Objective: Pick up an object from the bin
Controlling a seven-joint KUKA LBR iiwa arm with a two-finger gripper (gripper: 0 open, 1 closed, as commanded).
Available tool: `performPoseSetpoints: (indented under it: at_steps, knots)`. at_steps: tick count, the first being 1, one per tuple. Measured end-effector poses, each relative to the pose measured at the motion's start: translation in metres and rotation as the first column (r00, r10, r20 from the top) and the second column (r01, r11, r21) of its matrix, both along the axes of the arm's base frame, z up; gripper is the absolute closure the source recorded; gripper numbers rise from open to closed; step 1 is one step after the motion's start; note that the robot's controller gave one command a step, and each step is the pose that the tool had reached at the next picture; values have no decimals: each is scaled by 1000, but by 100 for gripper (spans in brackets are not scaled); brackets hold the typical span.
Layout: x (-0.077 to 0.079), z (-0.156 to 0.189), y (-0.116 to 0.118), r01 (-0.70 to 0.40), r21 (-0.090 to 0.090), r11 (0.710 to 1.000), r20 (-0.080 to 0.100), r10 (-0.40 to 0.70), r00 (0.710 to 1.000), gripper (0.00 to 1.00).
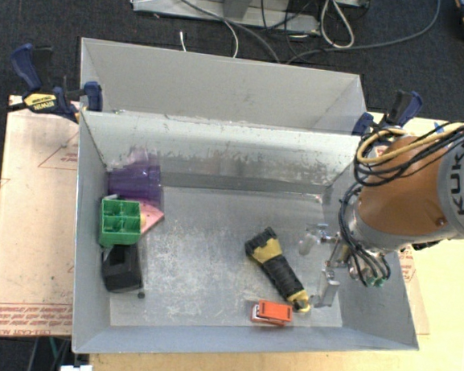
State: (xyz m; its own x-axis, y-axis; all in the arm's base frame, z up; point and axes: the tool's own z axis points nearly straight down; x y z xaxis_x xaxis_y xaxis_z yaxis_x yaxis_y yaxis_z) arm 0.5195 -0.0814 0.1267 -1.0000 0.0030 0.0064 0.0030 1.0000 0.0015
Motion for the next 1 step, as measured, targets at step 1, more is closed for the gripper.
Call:
performPoseSetpoints:
  at_steps: [1]
  knots:
    - [2,4,0,-2,-1,1000,7,2,1000,0]
